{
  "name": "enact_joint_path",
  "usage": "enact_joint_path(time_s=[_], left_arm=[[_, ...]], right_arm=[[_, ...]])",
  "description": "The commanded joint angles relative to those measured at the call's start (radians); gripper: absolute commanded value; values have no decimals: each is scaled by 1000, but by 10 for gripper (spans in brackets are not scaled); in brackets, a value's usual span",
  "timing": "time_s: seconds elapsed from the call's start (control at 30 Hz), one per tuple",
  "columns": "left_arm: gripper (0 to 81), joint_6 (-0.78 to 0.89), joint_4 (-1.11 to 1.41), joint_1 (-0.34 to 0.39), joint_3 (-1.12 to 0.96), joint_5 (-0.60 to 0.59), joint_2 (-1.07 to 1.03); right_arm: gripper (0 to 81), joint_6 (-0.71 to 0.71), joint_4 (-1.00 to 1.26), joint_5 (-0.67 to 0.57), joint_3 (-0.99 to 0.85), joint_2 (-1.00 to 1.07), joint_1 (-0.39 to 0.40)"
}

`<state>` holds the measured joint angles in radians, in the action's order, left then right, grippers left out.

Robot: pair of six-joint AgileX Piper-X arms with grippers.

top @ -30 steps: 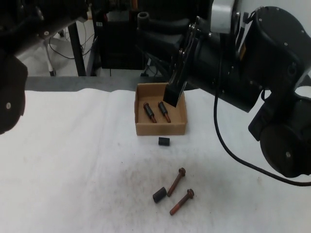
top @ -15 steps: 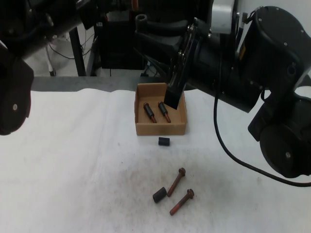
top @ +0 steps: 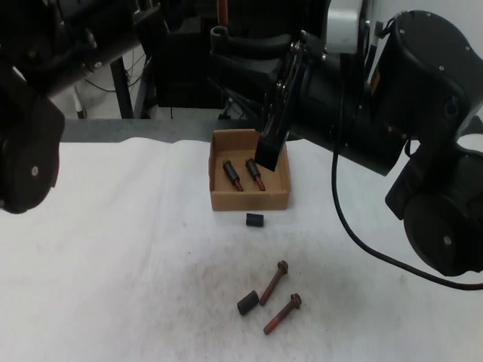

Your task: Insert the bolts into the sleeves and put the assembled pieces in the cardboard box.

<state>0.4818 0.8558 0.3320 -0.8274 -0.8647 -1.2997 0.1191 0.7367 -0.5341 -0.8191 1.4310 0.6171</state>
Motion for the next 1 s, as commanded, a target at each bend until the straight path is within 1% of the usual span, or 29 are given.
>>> enact_joint_path(time_s=[0.0, 0.5, 0.73, 0.97], left_arm=[[4, -4, -7, 5, -10, -12, 0], [4, -10, -7, 5, -10, -12, 0], [4, -10, -14, -13, -10, -12, 0], [4, -10, -24, -13, -10, -28, 0]], right_arm=[[3, 3, 0, -3, -12, -8, 1], [3, 3, 0, 4, -12, -8, -1], [3, 19, 0, 4, -12, -8, -1], [3, 19, 0, 4, -12, -8, -1]])
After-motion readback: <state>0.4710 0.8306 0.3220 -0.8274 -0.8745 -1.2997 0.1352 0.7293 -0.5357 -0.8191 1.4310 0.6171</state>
